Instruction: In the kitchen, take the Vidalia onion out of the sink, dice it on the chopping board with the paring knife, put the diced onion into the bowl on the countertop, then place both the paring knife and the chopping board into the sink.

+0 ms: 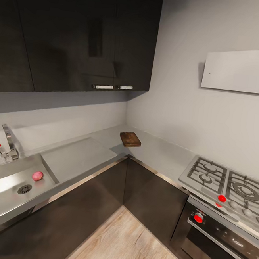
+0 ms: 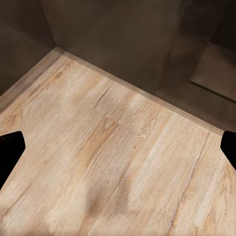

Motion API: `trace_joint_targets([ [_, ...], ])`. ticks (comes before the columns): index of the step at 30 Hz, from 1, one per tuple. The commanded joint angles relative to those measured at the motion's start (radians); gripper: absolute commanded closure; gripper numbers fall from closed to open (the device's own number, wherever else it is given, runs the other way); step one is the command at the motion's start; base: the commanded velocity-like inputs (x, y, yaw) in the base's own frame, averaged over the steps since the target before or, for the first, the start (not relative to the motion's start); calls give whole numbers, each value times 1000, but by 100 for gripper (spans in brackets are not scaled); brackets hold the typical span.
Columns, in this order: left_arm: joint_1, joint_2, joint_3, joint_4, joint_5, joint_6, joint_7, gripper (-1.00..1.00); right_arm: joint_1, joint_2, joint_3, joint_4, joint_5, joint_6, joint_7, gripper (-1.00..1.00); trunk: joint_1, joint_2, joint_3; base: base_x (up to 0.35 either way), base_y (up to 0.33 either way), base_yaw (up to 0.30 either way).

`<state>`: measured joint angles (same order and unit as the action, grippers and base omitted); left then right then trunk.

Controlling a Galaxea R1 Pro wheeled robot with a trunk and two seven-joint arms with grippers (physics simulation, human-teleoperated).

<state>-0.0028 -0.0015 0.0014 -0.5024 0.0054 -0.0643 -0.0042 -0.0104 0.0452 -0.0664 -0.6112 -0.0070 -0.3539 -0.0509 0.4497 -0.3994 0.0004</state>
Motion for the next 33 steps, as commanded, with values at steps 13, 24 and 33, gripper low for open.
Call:
trace_joint_targets([
  [13, 0, 0, 0, 0, 0, -3, 0, -100, 0, 1, -3, 1, 0, -3, 0, -100, 0, -1, 0, 0, 0, 0],
  [24, 0, 14, -2, -53, 1, -2, -1, -100, 0, 0, -3, 1, 0, -5, 0, -100, 0, -1, 0, 0, 0, 0],
  [33, 68, 28, -6, -361, 4, 6, -1, -100, 0, 0, -3, 1, 0, -5, 0, -100, 0, -1, 0, 0, 0, 0],
])
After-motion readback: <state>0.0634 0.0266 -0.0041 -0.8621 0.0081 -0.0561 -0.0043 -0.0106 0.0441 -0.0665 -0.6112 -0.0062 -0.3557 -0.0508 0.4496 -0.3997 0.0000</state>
